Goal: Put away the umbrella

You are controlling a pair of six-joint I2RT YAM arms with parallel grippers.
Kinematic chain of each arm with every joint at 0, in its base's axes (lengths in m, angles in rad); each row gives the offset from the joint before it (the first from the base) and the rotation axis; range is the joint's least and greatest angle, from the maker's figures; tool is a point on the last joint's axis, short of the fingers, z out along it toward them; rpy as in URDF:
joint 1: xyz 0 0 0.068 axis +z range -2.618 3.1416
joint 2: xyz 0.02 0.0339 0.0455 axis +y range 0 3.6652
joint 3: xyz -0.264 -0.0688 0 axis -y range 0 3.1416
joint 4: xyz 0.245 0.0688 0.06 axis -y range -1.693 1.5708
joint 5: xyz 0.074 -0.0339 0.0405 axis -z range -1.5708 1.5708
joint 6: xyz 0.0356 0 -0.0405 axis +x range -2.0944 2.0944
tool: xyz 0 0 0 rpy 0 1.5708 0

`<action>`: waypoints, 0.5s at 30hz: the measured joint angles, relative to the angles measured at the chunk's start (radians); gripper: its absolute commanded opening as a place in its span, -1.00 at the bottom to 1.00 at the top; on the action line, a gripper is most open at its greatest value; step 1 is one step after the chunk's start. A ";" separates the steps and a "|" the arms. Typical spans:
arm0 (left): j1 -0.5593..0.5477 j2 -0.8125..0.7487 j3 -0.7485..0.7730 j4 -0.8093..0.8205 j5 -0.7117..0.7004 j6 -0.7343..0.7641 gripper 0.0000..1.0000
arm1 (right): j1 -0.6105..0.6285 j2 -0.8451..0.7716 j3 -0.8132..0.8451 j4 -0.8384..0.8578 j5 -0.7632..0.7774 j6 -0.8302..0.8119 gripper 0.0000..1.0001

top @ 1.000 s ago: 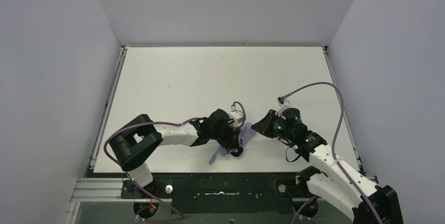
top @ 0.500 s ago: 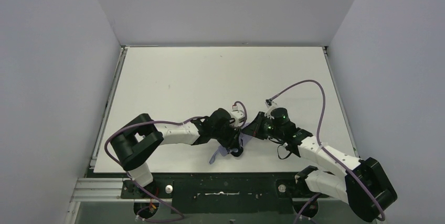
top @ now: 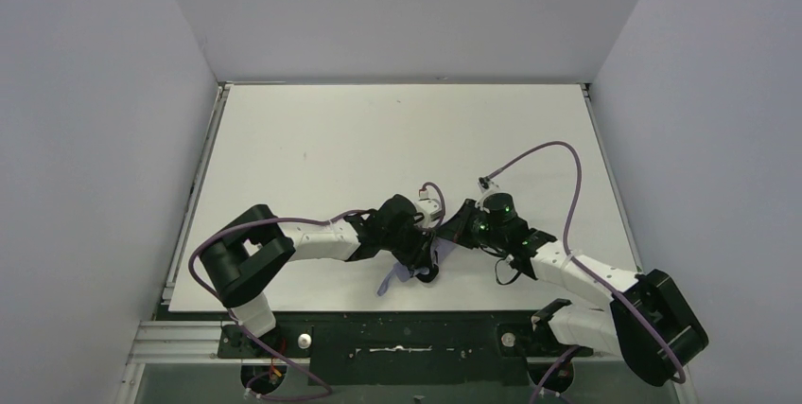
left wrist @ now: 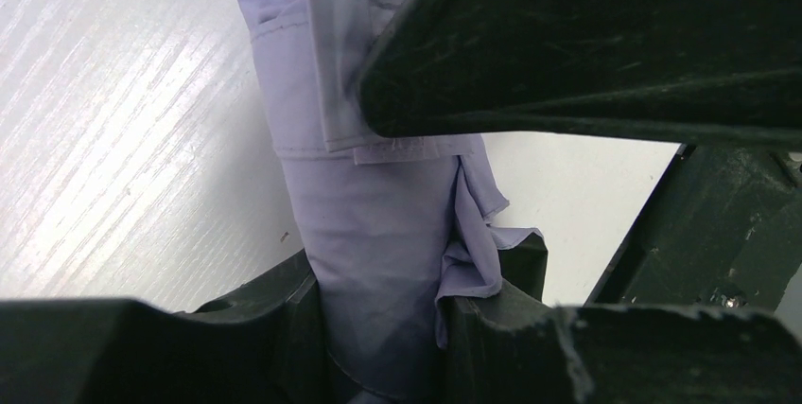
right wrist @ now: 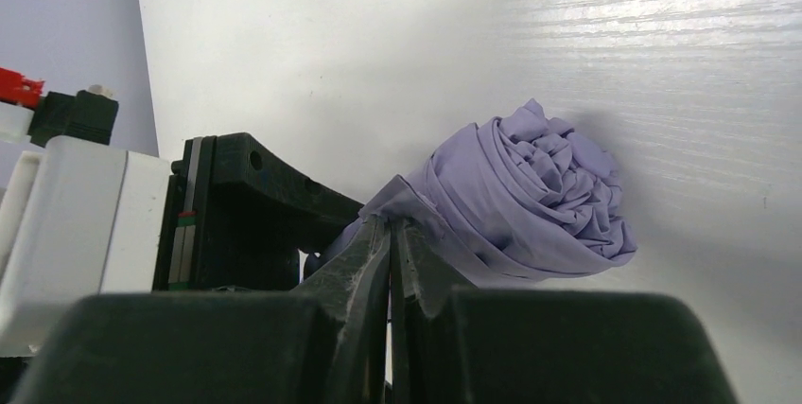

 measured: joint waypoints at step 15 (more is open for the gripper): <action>0.000 0.001 0.000 0.000 0.000 -0.002 -0.99 | 0.054 0.085 0.062 -0.018 0.089 0.003 -1.00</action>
